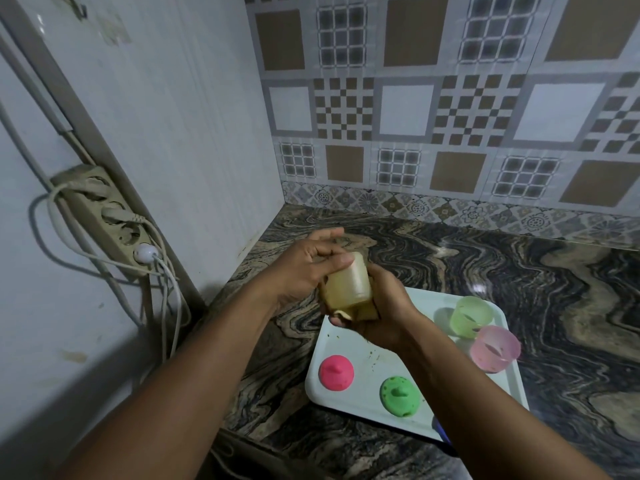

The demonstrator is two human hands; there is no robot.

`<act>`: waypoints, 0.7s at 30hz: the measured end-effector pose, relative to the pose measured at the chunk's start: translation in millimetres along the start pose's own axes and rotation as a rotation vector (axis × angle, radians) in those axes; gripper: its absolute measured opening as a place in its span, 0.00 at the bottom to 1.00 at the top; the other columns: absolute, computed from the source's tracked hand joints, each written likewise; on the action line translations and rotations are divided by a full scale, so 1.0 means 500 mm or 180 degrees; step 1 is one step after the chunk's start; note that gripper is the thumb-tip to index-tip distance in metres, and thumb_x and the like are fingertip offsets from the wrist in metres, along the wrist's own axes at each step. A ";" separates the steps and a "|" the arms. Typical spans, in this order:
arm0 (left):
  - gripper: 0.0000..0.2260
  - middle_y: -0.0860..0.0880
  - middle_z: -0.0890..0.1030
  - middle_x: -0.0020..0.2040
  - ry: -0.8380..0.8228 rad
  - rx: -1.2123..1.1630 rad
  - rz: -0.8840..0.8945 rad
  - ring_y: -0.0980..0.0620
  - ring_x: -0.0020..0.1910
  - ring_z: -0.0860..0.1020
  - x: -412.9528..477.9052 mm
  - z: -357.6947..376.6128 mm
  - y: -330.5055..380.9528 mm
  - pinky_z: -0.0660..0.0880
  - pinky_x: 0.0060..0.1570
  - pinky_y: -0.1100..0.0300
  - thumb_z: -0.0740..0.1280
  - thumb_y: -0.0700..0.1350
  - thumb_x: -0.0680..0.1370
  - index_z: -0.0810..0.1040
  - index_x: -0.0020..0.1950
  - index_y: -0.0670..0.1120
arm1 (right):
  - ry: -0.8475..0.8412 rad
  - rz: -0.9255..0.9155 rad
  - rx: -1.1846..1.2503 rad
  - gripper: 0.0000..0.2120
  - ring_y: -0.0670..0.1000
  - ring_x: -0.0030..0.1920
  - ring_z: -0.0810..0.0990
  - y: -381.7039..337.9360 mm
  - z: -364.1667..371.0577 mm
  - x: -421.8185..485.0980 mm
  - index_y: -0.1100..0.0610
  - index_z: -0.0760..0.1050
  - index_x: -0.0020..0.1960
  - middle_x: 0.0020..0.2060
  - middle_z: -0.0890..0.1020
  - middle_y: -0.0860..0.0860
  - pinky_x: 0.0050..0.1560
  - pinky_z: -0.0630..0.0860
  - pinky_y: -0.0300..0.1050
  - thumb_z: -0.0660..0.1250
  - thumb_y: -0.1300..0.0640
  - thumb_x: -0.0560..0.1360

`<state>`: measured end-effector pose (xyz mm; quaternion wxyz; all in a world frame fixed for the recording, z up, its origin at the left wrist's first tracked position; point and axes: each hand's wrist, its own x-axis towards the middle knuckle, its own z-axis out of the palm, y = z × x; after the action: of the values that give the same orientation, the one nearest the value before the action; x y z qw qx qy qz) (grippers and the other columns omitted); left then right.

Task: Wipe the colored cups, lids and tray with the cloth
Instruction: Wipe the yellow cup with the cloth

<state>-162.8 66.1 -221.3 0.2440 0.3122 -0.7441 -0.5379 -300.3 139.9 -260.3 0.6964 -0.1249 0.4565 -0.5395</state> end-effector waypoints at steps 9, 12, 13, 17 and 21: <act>0.10 0.53 0.70 0.72 0.0945 0.0479 0.0445 0.61 0.67 0.71 -0.001 0.028 -0.060 0.72 0.66 0.58 0.71 0.48 0.77 0.86 0.52 0.44 | 0.0342 -0.0507 0.0831 0.20 0.63 0.52 0.83 -0.011 -0.002 0.018 0.60 0.77 0.63 0.54 0.84 0.62 0.58 0.78 0.60 0.53 0.50 0.84; 0.09 0.54 0.74 0.69 0.1047 0.1040 0.0612 0.59 0.65 0.74 -0.006 0.043 -0.068 0.74 0.64 0.56 0.73 0.48 0.76 0.87 0.49 0.43 | 0.0554 -0.0940 0.0621 0.18 0.60 0.53 0.83 -0.011 0.007 0.022 0.58 0.77 0.59 0.52 0.84 0.60 0.52 0.81 0.57 0.55 0.47 0.85; 0.08 0.55 0.75 0.68 0.1092 0.1184 0.0623 0.59 0.63 0.75 -0.010 0.044 -0.068 0.74 0.63 0.57 0.74 0.48 0.76 0.86 0.47 0.44 | 0.0610 -0.1071 0.0515 0.17 0.59 0.52 0.83 -0.009 0.008 0.023 0.57 0.77 0.57 0.51 0.84 0.59 0.50 0.82 0.55 0.55 0.47 0.85; 0.13 0.58 0.79 0.60 0.1234 0.1231 0.0447 0.60 0.55 0.79 -0.026 0.036 -0.062 0.79 0.55 0.55 0.79 0.52 0.68 0.79 0.47 0.55 | 0.0860 -0.1484 -0.0205 0.17 0.60 0.57 0.81 -0.002 -0.003 0.034 0.54 0.78 0.60 0.58 0.80 0.61 0.44 0.83 0.52 0.57 0.48 0.80; 0.33 0.55 0.81 0.56 0.1185 0.0413 -0.0234 0.56 0.52 0.82 -0.017 0.024 -0.068 0.82 0.52 0.47 0.77 0.66 0.59 0.75 0.59 0.56 | 0.0726 -0.1950 -0.0822 0.16 0.55 0.54 0.81 0.010 -0.011 0.030 0.53 0.79 0.61 0.54 0.81 0.56 0.49 0.82 0.54 0.53 0.52 0.84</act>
<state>-158.7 72.1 -257.5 0.3369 0.4482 -0.7074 -0.4304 -301.4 130.6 -274.4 0.4253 -0.2820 0.5371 -0.6716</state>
